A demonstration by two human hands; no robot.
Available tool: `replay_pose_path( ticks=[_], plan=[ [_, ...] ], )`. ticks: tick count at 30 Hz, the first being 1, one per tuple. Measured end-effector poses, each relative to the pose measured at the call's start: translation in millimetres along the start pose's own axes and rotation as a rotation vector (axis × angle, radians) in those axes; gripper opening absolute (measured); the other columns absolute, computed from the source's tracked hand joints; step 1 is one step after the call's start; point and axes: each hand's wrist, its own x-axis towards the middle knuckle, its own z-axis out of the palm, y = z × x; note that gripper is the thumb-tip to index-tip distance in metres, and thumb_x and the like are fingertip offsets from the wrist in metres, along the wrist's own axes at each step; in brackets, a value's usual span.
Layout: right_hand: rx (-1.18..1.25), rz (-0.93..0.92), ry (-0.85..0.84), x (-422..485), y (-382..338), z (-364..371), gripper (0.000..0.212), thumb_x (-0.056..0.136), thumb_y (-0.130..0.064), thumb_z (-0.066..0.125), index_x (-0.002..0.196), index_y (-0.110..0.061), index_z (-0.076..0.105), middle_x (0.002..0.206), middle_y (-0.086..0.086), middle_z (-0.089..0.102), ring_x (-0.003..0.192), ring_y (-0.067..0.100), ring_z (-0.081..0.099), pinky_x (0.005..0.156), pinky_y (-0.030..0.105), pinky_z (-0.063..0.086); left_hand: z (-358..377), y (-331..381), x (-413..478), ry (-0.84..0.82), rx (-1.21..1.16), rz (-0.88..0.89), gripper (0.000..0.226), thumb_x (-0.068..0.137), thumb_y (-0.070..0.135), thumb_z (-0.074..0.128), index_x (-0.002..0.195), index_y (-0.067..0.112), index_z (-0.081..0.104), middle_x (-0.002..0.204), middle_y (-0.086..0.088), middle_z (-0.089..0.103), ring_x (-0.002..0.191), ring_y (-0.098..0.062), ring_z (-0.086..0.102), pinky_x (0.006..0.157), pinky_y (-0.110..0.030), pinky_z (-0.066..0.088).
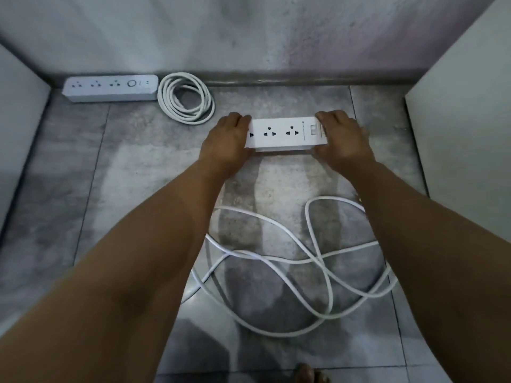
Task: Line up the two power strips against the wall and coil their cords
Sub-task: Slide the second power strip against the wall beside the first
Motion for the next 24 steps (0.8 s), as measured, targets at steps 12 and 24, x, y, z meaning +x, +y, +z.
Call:
replay_pose_path(
  ticks=[12, 24],
  plan=[
    [0.012, -0.122, 0.219, 28.0, -28.7, -50.2, 0.059, 0.075, -0.023, 0.075, 0.127, -0.011, 0.051, 0.127, 0.016, 0.054, 0.108, 0.041, 0.055, 0.082, 0.048, 0.05, -54.0, -9.4, 14.7, 0.2, 0.023, -0.019, 0.063, 0.083, 0.022, 0.073, 0.136, 0.003, 0.045, 0.134, -0.019, 0.049, 0.119, -0.039, 0.049, 0.093, -0.046, 0.041],
    [0.007, -0.153, 0.193, 95.6, -26.2, -15.8, 0.058, 0.078, -0.017, 0.072, 0.132, -0.012, 0.05, 0.128, 0.016, 0.052, 0.106, 0.04, 0.055, 0.074, 0.039, 0.044, -23.4, -49.0, 71.6, 0.17, 0.03, 0.014, 0.069, 0.092, 0.019, 0.06, 0.151, 0.0, 0.027, 0.154, -0.022, 0.032, 0.14, -0.037, 0.032, 0.113, -0.043, 0.028]
  ],
)
